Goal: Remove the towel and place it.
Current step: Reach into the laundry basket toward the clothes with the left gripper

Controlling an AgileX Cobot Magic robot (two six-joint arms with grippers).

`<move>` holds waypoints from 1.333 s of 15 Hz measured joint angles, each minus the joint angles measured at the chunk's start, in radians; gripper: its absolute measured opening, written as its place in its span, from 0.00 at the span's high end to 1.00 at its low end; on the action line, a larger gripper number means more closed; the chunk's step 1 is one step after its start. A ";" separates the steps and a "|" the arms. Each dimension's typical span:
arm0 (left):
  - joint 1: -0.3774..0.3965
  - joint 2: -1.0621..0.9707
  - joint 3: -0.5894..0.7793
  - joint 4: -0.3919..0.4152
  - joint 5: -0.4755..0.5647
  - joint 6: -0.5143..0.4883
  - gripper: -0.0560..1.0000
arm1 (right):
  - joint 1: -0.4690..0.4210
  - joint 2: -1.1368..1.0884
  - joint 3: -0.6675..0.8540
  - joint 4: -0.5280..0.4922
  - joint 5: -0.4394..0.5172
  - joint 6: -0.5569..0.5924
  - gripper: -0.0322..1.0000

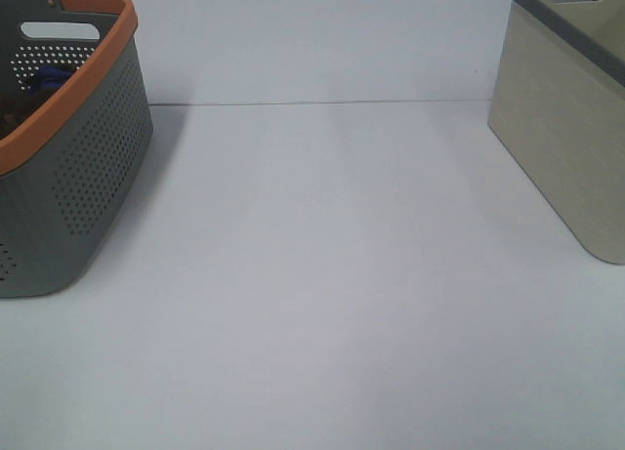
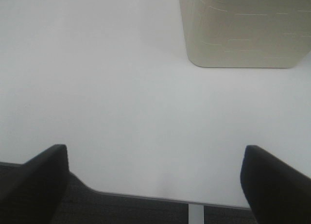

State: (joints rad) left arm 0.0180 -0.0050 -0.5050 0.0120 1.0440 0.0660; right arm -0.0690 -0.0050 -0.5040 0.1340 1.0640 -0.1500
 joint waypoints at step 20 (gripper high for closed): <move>0.000 0.000 0.000 0.002 0.000 0.000 0.01 | 0.000 0.000 0.000 0.000 0.000 0.000 0.15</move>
State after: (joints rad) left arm 0.0180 -0.0050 -0.5050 0.0140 1.0440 0.0660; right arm -0.0690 -0.0050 -0.5040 0.1340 1.0640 -0.1500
